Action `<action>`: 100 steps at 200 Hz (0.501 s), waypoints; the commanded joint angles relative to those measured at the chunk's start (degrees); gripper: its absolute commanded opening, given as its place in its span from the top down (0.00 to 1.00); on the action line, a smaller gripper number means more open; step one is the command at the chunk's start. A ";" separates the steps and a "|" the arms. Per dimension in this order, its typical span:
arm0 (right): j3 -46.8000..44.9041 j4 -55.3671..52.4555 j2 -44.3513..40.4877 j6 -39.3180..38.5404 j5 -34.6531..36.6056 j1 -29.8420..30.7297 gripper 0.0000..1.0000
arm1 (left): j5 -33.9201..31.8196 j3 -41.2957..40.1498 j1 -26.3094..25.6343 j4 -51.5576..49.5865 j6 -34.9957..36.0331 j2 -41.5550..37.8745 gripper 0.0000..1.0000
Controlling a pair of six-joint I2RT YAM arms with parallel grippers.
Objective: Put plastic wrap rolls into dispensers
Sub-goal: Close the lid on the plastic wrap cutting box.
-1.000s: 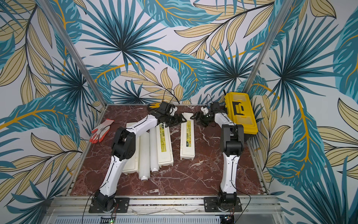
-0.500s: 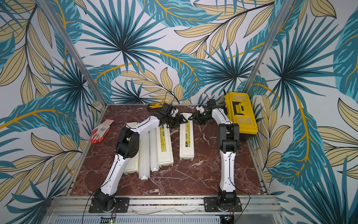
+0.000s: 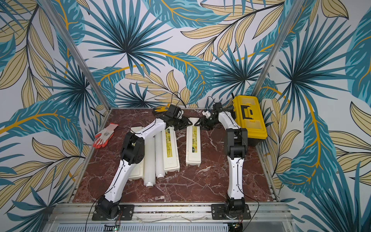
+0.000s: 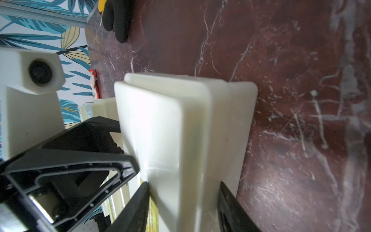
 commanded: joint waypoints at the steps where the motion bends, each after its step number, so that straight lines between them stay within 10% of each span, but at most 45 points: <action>1: -4.87 -1.29 -3.94 -1.17 10.43 0.81 0.37 | -4.10 1.10 -1.83 -7.14 3.09 1.89 0.45; 100: -21.18 6.71 -22.42 3.86 24.35 0.45 0.14 | -7.80 0.20 -2.26 -7.19 12.71 -9.22 0.24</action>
